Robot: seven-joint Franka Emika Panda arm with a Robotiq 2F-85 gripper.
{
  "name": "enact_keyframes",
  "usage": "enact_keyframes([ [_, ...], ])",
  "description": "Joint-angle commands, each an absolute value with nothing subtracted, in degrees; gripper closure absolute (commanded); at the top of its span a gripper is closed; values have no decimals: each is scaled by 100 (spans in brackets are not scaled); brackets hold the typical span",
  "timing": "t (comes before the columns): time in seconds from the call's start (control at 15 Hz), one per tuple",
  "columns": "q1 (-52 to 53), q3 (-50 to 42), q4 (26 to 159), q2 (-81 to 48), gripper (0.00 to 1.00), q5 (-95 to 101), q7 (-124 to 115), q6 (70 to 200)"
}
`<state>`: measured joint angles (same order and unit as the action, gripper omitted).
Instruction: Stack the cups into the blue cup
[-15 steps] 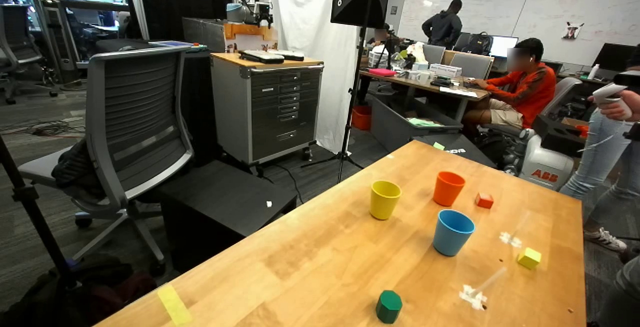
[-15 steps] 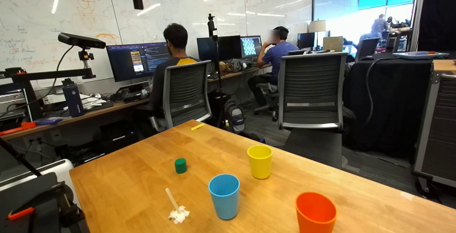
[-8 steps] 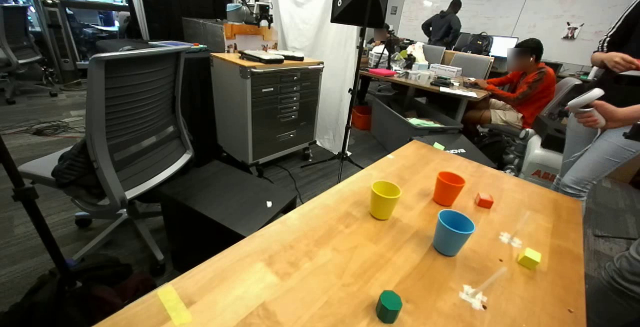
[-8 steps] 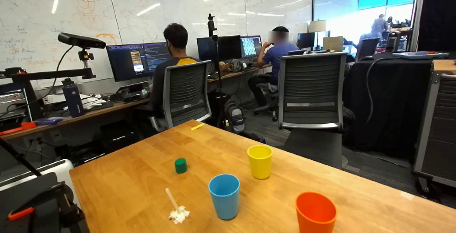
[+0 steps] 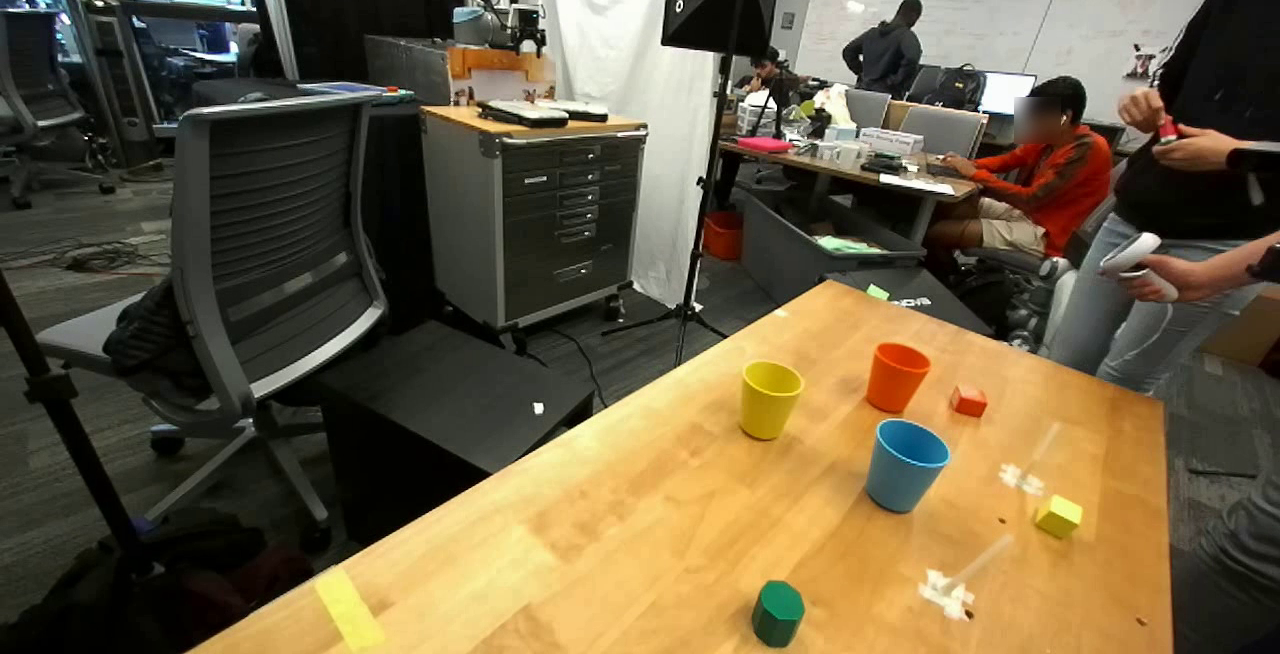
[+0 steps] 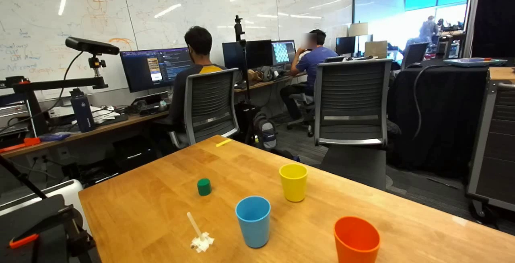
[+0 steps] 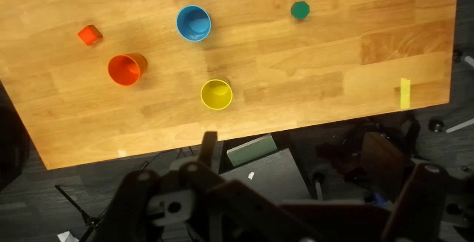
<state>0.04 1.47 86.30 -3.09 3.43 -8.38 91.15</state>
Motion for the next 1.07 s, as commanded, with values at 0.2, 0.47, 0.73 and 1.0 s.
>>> enact_keyframes([
  [0.2,-99,-125,6620,-1992,0,408,-823,8228],
  [0.47,-143,-222,6031,-2546,0,391,-800,7932],
  [0.73,-184,-205,6191,-2728,0,404,-859,7998],
  [1.0,-84,-172,6852,-2687,0,363,-1122,8273],
])
